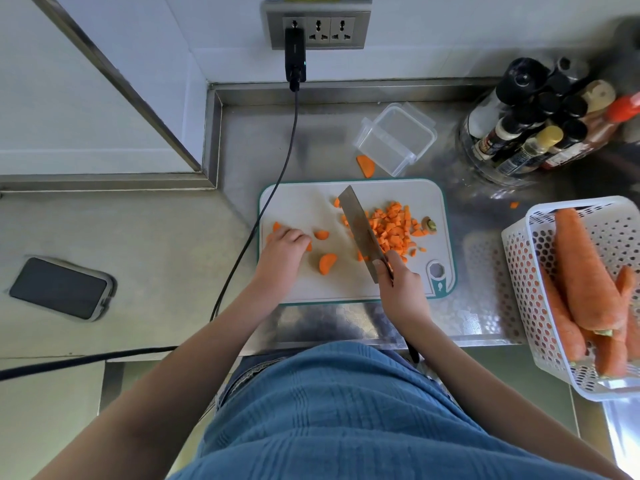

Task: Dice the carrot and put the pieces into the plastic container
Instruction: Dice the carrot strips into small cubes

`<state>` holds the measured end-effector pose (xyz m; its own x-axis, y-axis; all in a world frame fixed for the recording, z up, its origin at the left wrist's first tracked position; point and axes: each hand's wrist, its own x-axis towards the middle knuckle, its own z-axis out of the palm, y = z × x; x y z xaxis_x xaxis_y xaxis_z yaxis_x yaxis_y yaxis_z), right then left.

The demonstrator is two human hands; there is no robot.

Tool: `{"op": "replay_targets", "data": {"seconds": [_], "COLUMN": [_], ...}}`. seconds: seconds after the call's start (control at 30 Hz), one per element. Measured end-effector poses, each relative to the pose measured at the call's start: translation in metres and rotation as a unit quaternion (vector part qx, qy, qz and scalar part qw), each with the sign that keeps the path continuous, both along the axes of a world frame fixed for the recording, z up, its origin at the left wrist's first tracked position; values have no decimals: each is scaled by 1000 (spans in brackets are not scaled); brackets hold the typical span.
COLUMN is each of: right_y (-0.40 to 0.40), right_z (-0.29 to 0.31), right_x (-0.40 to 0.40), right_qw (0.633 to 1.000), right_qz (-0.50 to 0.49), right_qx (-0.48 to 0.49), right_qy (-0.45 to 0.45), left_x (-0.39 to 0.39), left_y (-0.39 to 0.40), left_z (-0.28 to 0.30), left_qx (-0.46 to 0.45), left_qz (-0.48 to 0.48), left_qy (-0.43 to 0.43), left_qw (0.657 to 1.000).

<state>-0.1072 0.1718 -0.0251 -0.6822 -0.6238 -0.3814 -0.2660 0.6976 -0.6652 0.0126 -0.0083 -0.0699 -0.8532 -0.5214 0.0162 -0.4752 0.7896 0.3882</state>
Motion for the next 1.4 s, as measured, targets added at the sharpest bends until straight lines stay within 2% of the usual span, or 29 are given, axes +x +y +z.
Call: {"op": "replay_targets", "data": {"seconds": [0.1,0.23,0.33,0.53,0.63,0.93,1.07,1.23,1.4], "right_y": [0,0,-2,-3,-4,0,3,5,3], "right_z": [1,1,0,1,2,1,-2,-1,2], "right_x": [0,1,2,6,8,11,11,11,12], "right_qw": [1000,1000,1000,1000,999,998,998,998,998], "right_qz": [1,0,-3,-4,-16,-36,-47,-51,-52], "right_qx": [0,-2,-6,-23,-31,-44,-33,-24,-24], "right_qy": [-1,-4,-7,-5,-3,-3,-6,-8,-13], "left_x": [-5,-15,-22,-22,-19,-23,-19,-16,-18], "left_y": [1,16,28,29,28,41,41,47,57], "left_z": [6,28,26,18,19,25,23,22,22], "left_qx": [73,185,274,325,329,337,286,166,127], "left_qz": [63,164,189,237,247,182,148,86,114], "left_qy": [9,101,73,71,79,42,20,-20,-6], "left_qw": [995,964,940,913,908,923,946,982,985]}}
